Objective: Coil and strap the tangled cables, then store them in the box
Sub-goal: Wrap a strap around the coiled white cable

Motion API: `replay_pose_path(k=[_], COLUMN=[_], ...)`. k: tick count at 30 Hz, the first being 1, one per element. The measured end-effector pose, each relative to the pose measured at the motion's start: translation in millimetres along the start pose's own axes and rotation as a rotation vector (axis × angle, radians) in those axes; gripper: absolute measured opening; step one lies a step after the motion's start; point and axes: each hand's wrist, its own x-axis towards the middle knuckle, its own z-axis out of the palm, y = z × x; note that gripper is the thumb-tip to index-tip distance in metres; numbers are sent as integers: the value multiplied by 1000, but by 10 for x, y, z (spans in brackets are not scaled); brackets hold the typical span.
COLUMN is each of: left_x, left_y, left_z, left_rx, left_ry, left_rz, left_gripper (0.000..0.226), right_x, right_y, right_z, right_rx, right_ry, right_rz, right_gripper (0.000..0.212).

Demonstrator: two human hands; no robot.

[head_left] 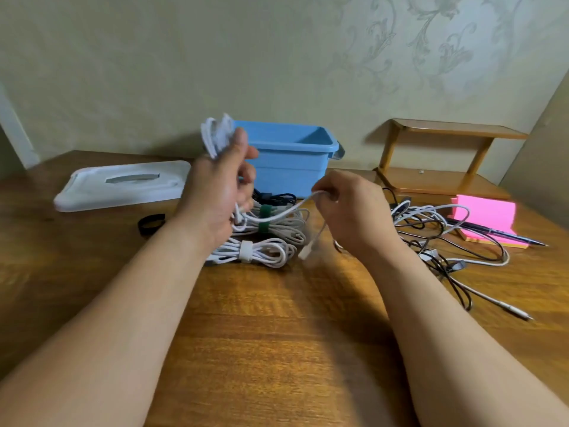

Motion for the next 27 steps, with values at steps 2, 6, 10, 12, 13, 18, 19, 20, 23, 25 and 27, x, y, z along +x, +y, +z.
replay_pose_path(k=[2, 6, 10, 12, 13, 18, 19, 20, 23, 25, 27], left_x=[-90, -240, -190, -174, -164, -139, -148, -150, -133, -115, -122], left_y=[-60, -79, -104, -116, -128, -149, -139, -140, -171, -191, -187], left_z=[74, 210, 164, 121, 111, 130, 155, 170, 175, 124, 103], left_rx=[205, 525, 641, 726, 765, 721, 702, 695, 741, 745, 715], left_ry=[-120, -374, -421, -407, -394, -372, -416, -471, -538, -456, -389], left_rz=[-26, 21, 142, 175, 195, 214, 211, 218, 267, 249, 223], left_gripper=[42, 30, 11, 13, 18, 18, 21, 23, 25, 31, 23], right_x=[1, -14, 4, 9, 16, 22, 18, 15, 25, 29, 19], right_y=[-40, -131, -149, -152, -147, -151, -158, -164, -136, -116, -154], right_z=[-18, -62, -118, -94, -90, -184, -198, -211, -246, -264, -255], right_rx=[125, 304, 383, 270, 232, 644, 758, 843, 1031, 1156, 1153], right_ry=[30, 0, -5, -31, -47, -134, -162, -198, -349, -436, -432], right_rz=[60, 89, 86, 32, 32, 215, 239, 256, 283, 262, 212], right_gripper=[14, 16, 13, 27, 30, 20, 20, 20, 12, 13, 34])
